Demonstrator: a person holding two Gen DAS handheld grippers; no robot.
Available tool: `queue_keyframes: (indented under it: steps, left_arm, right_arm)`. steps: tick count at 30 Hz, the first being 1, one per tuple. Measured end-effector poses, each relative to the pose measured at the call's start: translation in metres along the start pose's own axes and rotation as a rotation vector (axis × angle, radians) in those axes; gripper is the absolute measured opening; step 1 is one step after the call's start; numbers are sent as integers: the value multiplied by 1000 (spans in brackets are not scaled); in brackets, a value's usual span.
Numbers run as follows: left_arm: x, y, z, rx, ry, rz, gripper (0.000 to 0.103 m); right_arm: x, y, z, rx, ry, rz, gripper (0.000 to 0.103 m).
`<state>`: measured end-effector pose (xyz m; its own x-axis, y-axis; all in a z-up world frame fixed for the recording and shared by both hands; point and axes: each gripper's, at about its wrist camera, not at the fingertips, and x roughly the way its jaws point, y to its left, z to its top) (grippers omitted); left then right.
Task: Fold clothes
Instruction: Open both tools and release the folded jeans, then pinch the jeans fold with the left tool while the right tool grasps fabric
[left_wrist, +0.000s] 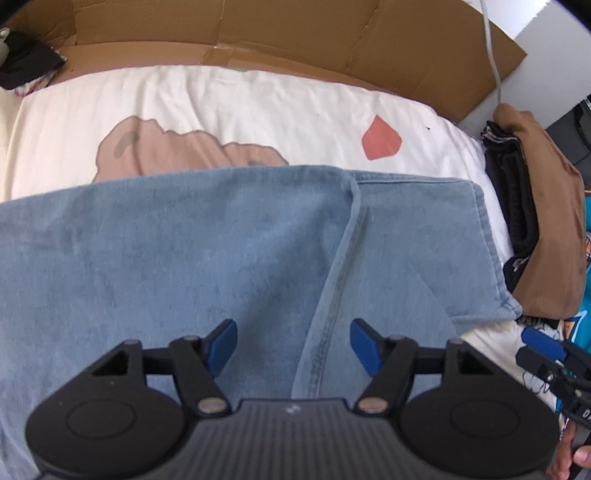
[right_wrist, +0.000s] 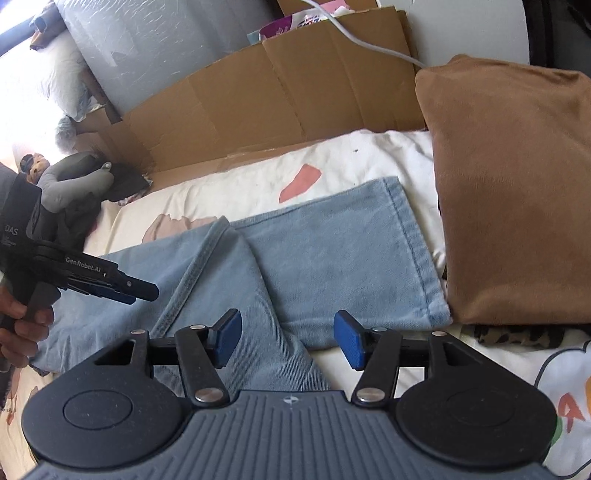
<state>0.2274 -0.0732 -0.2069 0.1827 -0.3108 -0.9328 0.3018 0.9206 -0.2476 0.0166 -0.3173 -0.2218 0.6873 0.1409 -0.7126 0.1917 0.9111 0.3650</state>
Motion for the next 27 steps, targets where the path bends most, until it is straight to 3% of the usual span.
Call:
queue_keyframes:
  steps: [6,9,16,21,22,25,27]
  left_arm:
    - [4,7,-12,-39,24,-53,70]
    - [12,9,-19,-69,53,-81,64]
    - [24,7,-28,-38,89,-134,60]
    - [28,6,-35,3,78,-115,59]
    - [28,7,-35,-1,79,-121,56]
    - [28,11,-31,-31,99,-147,20]
    - [22,14,-25,-76,106,-191,15]
  right_arm:
    - [6,-2,-15,59,31,16,63]
    - [11,4,-20,64,46,46,63]
    - [24,16,-27,29,89,54,63]
    - [25,23,-28,-1,85,73,63]
    - [26,25,-28,-7,84,76,63]
    - [26,29,-29,-26,80,88,63]
    - [26,32,-29,-38,77,96,63]
